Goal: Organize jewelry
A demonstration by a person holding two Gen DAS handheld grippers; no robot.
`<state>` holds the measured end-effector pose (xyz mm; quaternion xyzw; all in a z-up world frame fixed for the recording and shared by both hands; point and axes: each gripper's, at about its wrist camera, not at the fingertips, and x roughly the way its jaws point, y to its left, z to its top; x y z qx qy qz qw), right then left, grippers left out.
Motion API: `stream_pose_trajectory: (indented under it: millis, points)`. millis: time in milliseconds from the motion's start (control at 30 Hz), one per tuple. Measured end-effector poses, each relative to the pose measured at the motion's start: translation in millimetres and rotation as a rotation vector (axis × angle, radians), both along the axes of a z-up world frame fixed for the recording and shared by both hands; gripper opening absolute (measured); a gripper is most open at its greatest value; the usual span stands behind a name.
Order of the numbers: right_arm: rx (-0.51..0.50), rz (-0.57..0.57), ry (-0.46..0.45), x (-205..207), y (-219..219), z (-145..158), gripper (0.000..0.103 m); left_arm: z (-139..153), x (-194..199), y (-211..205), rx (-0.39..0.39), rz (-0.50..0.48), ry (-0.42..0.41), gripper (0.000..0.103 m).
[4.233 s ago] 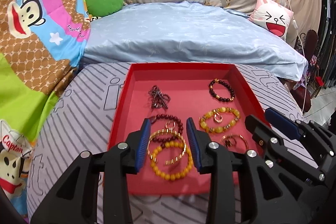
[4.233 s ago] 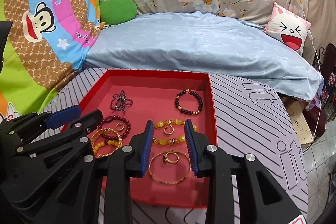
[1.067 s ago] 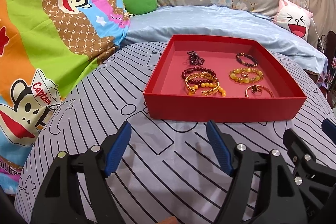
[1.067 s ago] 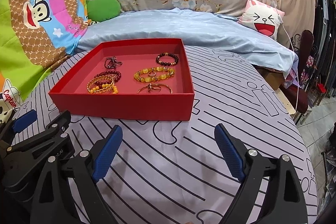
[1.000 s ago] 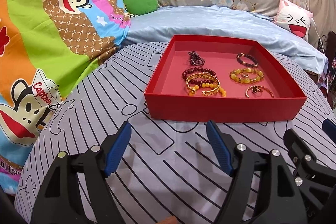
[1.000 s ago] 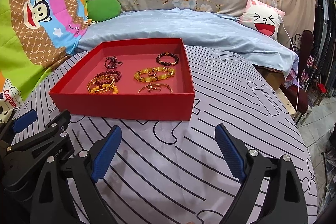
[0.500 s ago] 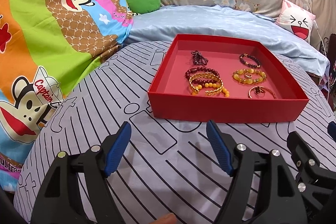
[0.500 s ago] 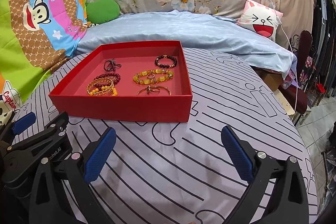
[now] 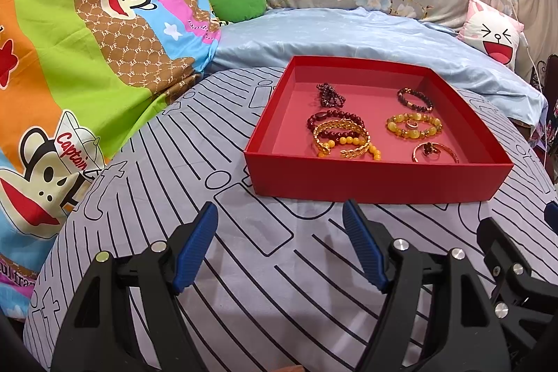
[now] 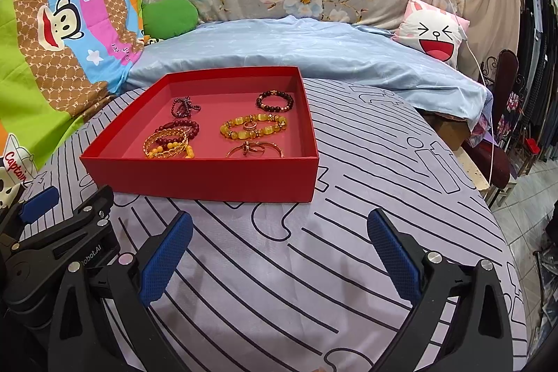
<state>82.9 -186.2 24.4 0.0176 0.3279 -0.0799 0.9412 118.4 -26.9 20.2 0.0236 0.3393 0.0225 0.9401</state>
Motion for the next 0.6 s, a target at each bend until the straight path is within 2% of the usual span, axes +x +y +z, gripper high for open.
stream_pose_trajectory:
  millis: [600]
  points:
    - [0.003, -0.002, 0.005, -0.1, -2.4, -1.8, 0.097, -0.6, 0.7, 0.2, 0.005, 0.0, 0.003, 0.07]
